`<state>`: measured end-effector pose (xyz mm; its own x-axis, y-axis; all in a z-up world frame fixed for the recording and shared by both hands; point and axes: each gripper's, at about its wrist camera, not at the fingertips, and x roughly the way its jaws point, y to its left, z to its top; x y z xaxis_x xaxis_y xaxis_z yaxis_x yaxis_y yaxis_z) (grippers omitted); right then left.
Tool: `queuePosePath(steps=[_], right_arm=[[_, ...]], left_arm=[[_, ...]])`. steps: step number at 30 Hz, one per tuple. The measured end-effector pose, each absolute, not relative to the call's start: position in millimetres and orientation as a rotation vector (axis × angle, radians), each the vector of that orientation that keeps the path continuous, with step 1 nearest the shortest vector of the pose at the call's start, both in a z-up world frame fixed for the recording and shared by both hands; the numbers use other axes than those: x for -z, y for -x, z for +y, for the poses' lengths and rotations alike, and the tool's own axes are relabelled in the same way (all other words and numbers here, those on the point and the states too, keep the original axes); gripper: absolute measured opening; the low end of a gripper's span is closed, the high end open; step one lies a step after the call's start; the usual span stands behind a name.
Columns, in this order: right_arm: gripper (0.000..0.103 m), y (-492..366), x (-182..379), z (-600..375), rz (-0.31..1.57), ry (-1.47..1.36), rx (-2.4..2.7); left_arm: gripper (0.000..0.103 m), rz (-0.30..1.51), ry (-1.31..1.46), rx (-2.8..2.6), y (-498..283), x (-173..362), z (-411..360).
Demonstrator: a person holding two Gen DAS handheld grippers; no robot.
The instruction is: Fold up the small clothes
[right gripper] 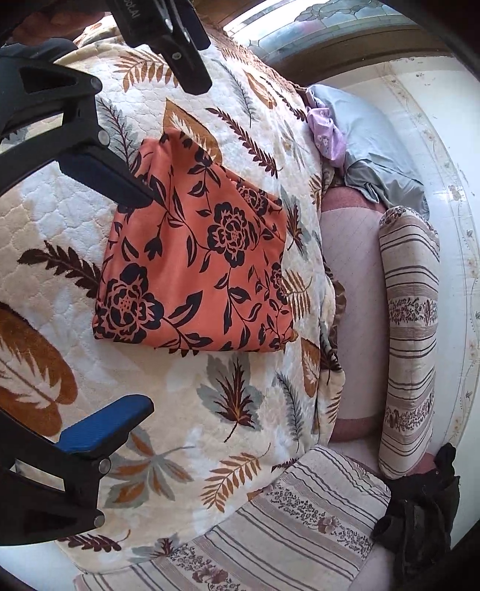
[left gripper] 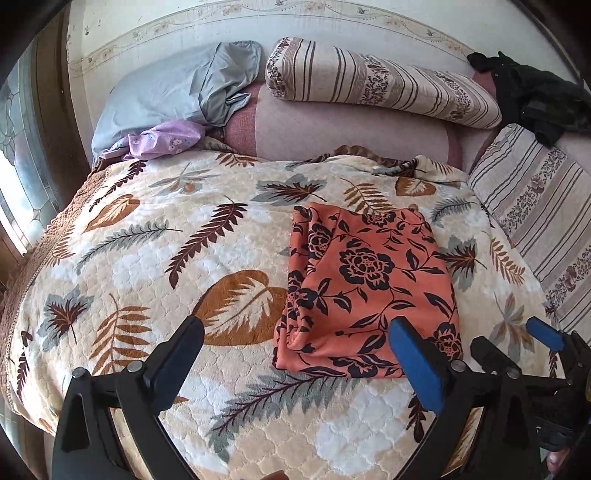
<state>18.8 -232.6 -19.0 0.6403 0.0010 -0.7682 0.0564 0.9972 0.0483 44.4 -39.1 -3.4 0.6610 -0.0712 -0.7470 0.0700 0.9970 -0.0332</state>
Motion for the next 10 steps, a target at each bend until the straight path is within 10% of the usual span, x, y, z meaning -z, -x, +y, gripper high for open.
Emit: queuePosePath(steps=[10], right_arm=[[0.102,-34,24,-236,0.885,-0.060,0.038]], left_arm=[[0.100,0.854,-0.025,0.098,-59,9,-51]])
